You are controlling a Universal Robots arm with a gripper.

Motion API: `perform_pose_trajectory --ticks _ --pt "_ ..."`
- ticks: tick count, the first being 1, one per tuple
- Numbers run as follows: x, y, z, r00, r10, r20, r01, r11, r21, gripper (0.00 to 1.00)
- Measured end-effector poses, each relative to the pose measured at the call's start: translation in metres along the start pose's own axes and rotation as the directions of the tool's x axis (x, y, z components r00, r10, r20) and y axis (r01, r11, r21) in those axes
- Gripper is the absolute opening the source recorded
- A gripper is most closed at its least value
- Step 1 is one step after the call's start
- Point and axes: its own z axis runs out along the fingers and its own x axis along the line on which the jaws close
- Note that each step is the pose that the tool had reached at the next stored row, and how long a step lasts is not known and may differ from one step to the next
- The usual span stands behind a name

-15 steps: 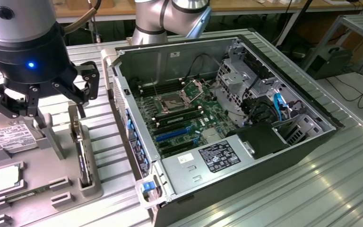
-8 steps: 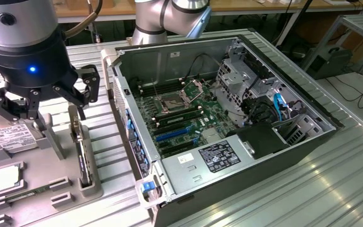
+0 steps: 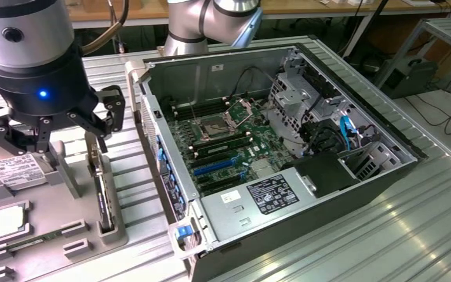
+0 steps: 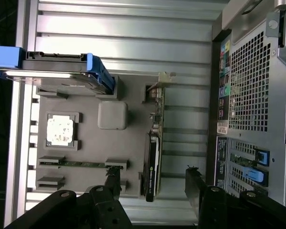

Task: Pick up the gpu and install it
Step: 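Pick up the gpu and move the gpu toward the slot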

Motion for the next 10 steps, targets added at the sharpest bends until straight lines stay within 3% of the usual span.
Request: perform_pose_trajectory --ticks 10 --pt "0.0003 -0.0063 0.0056 1.0 0.0 -0.0002 0.0 1.0 -0.0097 0.66"
